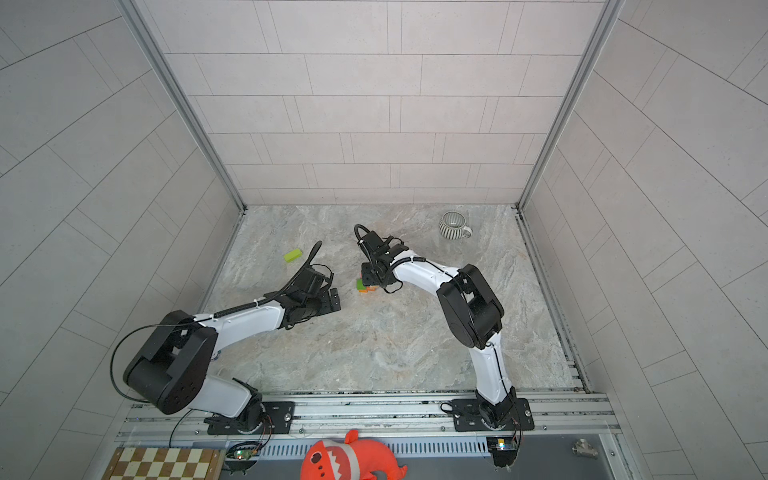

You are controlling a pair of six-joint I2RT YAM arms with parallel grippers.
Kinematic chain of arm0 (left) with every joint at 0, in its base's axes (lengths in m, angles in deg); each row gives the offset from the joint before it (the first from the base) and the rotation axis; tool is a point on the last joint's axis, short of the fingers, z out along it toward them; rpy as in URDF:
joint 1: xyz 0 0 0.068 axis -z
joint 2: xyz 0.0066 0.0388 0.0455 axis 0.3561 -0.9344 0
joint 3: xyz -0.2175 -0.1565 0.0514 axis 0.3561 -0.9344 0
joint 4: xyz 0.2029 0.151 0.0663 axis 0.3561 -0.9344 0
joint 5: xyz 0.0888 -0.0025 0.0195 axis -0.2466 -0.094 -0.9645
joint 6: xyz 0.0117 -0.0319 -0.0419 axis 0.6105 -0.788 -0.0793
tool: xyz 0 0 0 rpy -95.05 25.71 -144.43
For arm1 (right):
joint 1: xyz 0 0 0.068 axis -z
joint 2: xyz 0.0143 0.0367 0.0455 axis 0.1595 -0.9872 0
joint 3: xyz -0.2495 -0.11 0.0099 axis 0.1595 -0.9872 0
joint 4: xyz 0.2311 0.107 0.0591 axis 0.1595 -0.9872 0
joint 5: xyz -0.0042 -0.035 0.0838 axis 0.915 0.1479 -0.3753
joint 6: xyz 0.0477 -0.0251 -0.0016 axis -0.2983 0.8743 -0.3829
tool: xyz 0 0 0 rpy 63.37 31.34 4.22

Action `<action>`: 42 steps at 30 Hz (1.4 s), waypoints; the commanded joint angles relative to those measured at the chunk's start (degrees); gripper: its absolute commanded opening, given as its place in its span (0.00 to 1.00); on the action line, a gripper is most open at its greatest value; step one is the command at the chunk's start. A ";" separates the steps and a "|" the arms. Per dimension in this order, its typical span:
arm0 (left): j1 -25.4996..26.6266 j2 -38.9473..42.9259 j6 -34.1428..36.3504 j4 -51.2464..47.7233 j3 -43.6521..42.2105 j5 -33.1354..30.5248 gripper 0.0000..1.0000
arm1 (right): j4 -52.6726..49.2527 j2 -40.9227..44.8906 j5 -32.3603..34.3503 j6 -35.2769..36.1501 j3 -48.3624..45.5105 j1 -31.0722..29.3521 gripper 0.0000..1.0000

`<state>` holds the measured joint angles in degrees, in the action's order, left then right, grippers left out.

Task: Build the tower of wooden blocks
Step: 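Lower the wooden cube beside the green cube with right gripper, then open right gripper and raise it while left gripper moves toward the stack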

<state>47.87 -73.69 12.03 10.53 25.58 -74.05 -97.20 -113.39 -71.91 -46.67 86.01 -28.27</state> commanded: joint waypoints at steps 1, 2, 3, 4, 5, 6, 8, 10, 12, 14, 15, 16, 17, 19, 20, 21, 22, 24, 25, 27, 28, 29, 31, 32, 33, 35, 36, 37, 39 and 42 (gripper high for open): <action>-0.33 -0.62 -0.02 -0.08 -0.03 -0.48 1.00 | -2.28 1.76 1.25 0.43 1.33 -0.11 0.50; -0.32 -0.63 0.02 -0.23 0.08 -0.55 1.00 | -2.50 2.03 1.42 0.51 1.42 -0.10 0.50; -0.37 -0.59 0.10 -0.42 0.20 -0.61 1.00 | -2.75 2.29 1.55 0.68 1.41 -0.09 0.50; -0.37 -0.55 0.26 -0.62 0.45 -0.66 1.00 | -2.90 2.54 1.64 0.86 1.32 -0.14 0.50; -0.31 -0.62 0.43 -0.93 0.76 -0.49 1.00 | -3.11 2.97 1.70 1.12 1.25 -0.11 0.49; -0.34 -0.72 0.61 -1.27 1.28 -0.24 1.00 | -3.28 3.41 1.78 1.38 1.12 -0.14 0.48; -0.41 -1.07 0.96 -2.10 2.55 0.13 0.99 | -3.24 4.45 1.71 2.09 0.57 0.01 0.47; -0.31 -1.29 1.14 -2.78 3.85 0.47 0.97 | -2.70 6.14 1.74 2.82 -0.47 0.05 0.46; -0.37 -1.39 1.32 -3.24 5.44 0.78 0.91 | -1.03 8.63 1.75 3.02 -2.64 0.25 0.44; -0.37 -1.72 1.67 -3.36 6.79 1.16 0.83 | -0.40 10.49 0.76 3.43 -3.88 0.97 0.37; -0.37 -2.14 1.77 -3.53 7.75 1.27 0.78 | -0.44 11.21 0.18 3.68 -4.30 1.48 0.33; -0.44 -2.55 1.87 -3.66 8.54 1.27 0.72 | -0.49 11.75 -0.31 3.89 -4.69 1.98 0.29; -0.40 -3.24 2.01 -3.93 9.53 1.44 0.64 | -0.49 12.44 -0.71 4.03 -5.26 2.57 0.24; -0.44 -4.61 2.12 -4.63 11.22 1.07 0.51 | -0.40 13.49 -0.82 4.59 -6.32 3.70 0.15; -0.42 -5.48 2.21 -4.89 12.18 0.86 0.46 | -0.40 13.84 -0.69 4.93 -6.85 4.25 0.11; -0.38 -6.26 2.37 -4.97 12.95 0.74 0.41 | -0.41 14.08 -0.72 5.24 -7.29 4.92 0.09; -0.46 -7.08 2.57 -5.05 13.59 0.71 0.38 | -0.38 14.21 -0.82 5.40 -7.64 5.44 0.07; -0.46 -9.03 3.03 -5.55 15.32 0.62 0.28 | -0.17 13.78 -1.32 5.87 -8.28 6.24 0.05; -0.46 -10.01 3.25 -5.83 16.09 0.61 0.23 | -0.13 13.53 -1.24 5.97 -8.46 6.48 0.04; -0.54 -12.33 3.78 -6.61 17.98 0.82 0.09 | 0.18 12.69 -0.96 6.23 -8.84 6.69 0.04; -0.55 -13.15 3.79 -6.67 18.47 0.96 0.02 | 0.49 12.17 -0.84 6.28 -8.94 6.69 0.04; -0.54 -14.00 3.82 -6.94 19.18 1.07 0.00 | 0.71 11.52 -0.79 6.15 -8.95 6.74 0.05; -0.55 -15.09 3.79 -6.59 19.77 1.25 0.00 | 1.17 10.15 -1.06 5.79 -8.82 6.73 0.06; -0.55 -15.57 3.79 -6.16 19.91 1.53 0.00 | 1.55 9.40 -1.40 5.56 -8.77 6.66 0.06; -0.55 -16.19 3.71 -5.79 20.14 1.93 0.00 | 1.99 8.54 -1.75 5.45 -8.62 6.46 0.06; -0.55 -17.36 3.56 -5.51 20.79 2.63 0.00 | 1.65 6.57 -1.84 5.48 -7.57 6.17 0.06; -0.55 -17.94 3.44 -5.37 21.21 2.98 0.00 | 1.13 5.53 -1.78 5.69 -6.93 6.04 0.06; -0.54 -18.39 3.48 -5.36 21.54 3.27 0.00 | 0.85 4.79 -1.69 5.68 -6.55 5.99 0.06; -0.55 -19.23 3.53 -5.12 22.17 3.97 0.00 | 0.78 3.56 -1.52 5.71 -6.23 6.01 0.06; -0.55 -20.24 3.44 -4.39 22.75 4.82 0.00 | 1.09 2.38 -1.76 5.53 -6.14 5.83 0.06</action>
<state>47.60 -93.01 15.11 5.97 46.67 -70.38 -95.45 -110.42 -73.96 -41.34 78.51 -22.04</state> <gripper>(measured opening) 0.043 0.063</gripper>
